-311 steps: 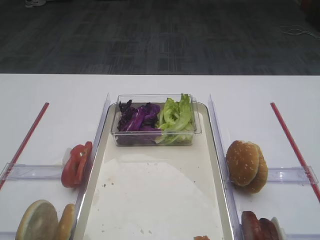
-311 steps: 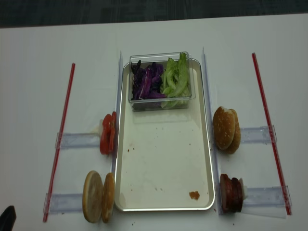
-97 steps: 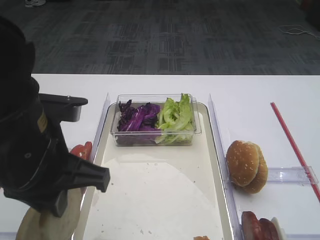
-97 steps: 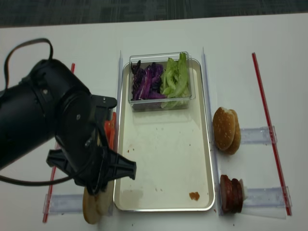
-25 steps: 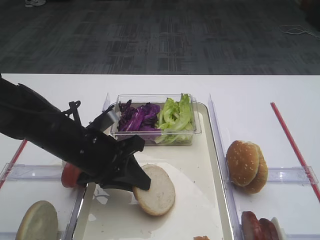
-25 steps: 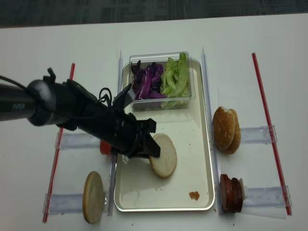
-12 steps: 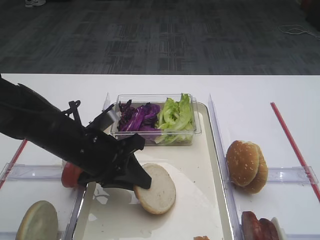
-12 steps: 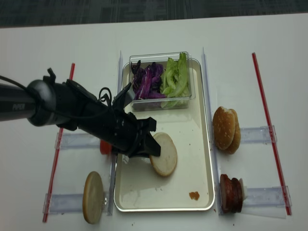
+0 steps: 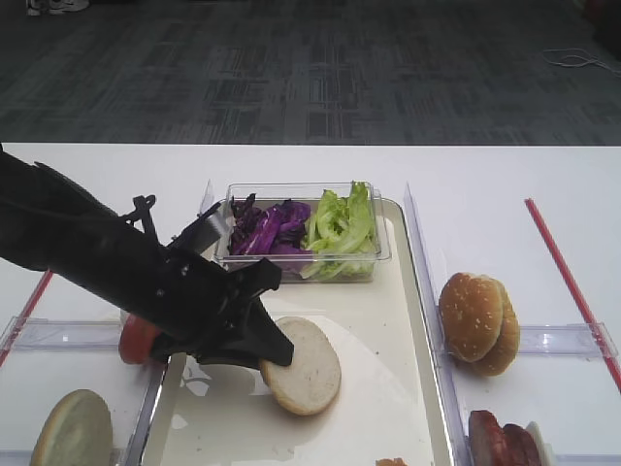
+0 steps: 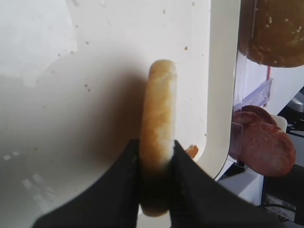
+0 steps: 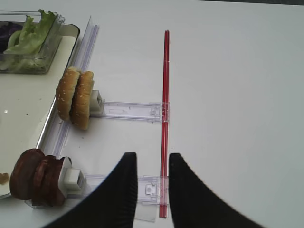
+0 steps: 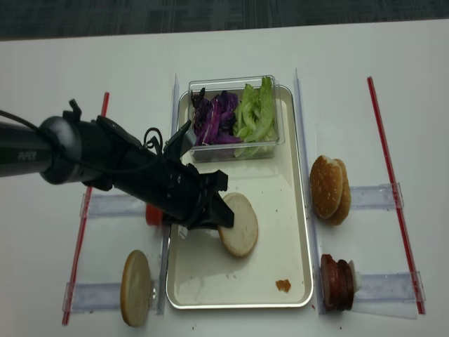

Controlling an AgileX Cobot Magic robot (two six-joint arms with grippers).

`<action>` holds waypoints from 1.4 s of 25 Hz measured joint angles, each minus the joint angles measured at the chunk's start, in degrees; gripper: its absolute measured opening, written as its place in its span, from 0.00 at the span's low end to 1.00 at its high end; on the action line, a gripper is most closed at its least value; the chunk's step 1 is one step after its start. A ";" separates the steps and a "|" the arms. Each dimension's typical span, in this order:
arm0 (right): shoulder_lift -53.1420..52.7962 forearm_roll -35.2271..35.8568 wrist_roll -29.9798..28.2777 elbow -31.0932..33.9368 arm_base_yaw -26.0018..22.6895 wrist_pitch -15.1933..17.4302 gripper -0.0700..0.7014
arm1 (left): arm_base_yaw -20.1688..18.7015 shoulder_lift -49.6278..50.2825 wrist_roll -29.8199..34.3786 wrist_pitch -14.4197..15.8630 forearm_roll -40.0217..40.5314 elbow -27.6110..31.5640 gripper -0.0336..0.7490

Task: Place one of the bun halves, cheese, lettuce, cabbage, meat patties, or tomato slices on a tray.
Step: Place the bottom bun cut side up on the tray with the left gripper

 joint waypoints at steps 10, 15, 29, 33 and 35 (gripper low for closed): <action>0.00 0.00 0.00 0.00 0.00 0.00 0.35 | 0.00 0.00 -1.72 -0.60 0.00 0.00 0.21; 0.00 0.00 0.11 0.00 0.00 0.00 0.35 | 0.00 0.00 -2.02 -0.60 0.00 0.00 0.31; 0.00 0.00 0.11 0.00 0.00 0.00 0.35 | 0.00 0.00 -8.27 0.12 -0.09 0.00 0.42; 0.00 0.00 0.11 0.00 0.00 0.00 0.35 | 0.00 0.00 -8.54 1.04 -0.09 0.00 0.42; 0.00 0.00 0.11 0.00 0.00 0.00 0.35 | 0.00 0.00 -8.58 1.09 -0.09 0.00 0.42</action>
